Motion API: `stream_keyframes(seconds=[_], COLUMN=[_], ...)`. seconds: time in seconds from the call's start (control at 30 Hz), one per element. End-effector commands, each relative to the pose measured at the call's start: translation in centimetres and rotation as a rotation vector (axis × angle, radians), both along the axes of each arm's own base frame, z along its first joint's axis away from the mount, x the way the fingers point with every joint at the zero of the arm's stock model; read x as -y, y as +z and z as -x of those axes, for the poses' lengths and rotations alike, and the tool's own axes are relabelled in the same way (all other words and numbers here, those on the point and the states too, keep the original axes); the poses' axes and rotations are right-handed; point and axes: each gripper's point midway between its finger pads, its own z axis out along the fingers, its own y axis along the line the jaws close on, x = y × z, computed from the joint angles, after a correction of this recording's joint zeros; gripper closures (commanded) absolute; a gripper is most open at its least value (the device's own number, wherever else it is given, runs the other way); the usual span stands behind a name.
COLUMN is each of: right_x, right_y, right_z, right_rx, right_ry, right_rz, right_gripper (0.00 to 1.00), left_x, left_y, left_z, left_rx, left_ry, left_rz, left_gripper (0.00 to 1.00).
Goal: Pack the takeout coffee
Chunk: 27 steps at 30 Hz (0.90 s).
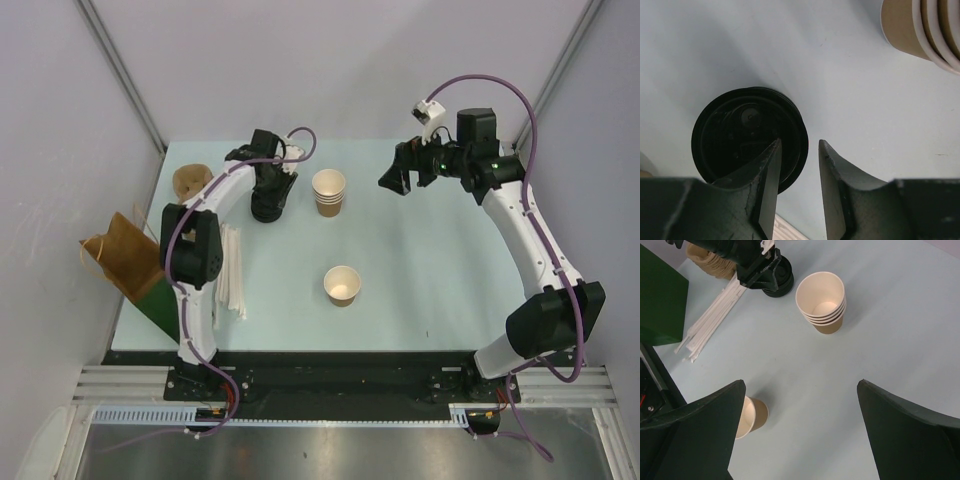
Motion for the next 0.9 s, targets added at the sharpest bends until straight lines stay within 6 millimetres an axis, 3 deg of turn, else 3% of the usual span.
stream_keyframes(seconds=[0.0, 0.3, 0.7, 0.87], right_x=[-0.1, 0.0, 0.1, 0.1], right_y=[0.6, 0.5, 0.6, 0.9], right_z=[0.0, -0.3, -0.4, -0.3], right_rx=[0.006, -0.013, -0.019, -0.015], right_ry=[0.011, 0.01, 0.014, 0.014], right_rz=[-0.024, -0.045, -0.061, -0.067], right_gripper=[0.0, 0.0, 0.0, 0.0], left_x=[0.5, 0.1, -0.1, 0.2], left_y=[0.8, 0.1, 0.0, 0.9], left_z=[-1.3, -1.7, -1.9, -1.7], left_rx=[0.04, 0.04, 0.042, 0.047], left_ry=[-0.016, -0.004, 0.002, 0.001], left_rz=[-0.005, -0.023, -0.035, -0.016], left_gripper=[0.61, 0.71, 0.74, 0.86])
